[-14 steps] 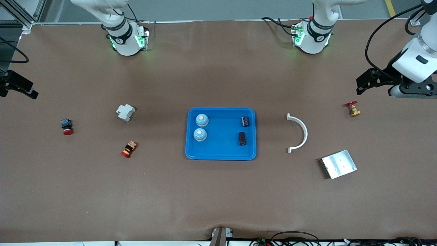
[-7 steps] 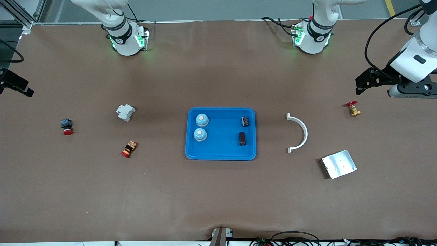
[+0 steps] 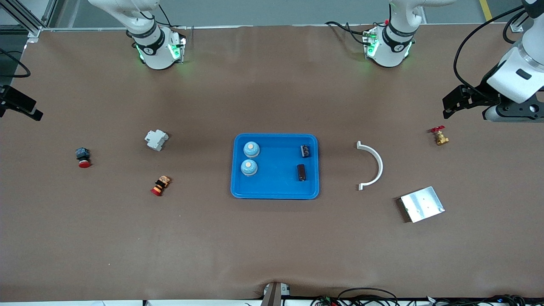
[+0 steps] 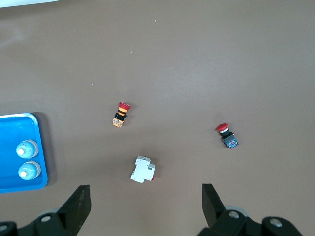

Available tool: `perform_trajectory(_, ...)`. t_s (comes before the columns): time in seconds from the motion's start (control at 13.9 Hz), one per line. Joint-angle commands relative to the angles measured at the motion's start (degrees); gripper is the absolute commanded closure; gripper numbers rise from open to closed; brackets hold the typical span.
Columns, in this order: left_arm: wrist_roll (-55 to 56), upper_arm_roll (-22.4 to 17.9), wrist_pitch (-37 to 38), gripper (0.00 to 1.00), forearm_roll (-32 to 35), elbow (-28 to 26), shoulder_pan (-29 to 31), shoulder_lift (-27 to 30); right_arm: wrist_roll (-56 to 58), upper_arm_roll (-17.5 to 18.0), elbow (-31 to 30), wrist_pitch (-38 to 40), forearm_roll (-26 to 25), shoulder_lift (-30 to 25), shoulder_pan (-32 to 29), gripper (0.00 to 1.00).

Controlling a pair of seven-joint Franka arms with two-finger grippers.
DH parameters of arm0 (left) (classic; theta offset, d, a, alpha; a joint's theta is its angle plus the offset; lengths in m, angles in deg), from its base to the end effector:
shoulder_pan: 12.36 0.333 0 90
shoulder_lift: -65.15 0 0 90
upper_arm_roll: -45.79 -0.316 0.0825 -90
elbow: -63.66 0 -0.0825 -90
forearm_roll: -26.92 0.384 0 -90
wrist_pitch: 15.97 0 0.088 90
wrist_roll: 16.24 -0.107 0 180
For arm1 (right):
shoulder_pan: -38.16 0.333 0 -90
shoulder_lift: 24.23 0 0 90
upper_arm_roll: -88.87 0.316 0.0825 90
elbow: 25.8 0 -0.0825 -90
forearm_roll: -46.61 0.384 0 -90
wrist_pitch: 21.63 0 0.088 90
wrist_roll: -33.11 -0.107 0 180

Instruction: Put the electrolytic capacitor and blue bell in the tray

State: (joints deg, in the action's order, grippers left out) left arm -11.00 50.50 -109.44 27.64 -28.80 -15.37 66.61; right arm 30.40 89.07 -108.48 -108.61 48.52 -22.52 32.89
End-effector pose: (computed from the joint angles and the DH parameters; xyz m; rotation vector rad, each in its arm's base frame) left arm 0.5474 -0.0735 0.6236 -3.1304 0.0686 -0.0695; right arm 0.5569 -0.0457 0.6632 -3.1015 0.2070 -0.0713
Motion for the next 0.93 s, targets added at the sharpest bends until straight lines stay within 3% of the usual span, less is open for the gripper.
perform_trajectory(0.0,0.4,0.1,-0.7,0.0,0.8,-1.2,-0.3,1.4,-0.2,0.9,0.4,0.8,-1.4,-0.6,-0.6,0.0)
perform_trajectory(0.86,-2.0,1.0,-0.7,0.0,1.6,-0.9,-0.3,1.0,0.0,0.8,0.3,0.8,-1.5,-0.6,-1.0,0.0)
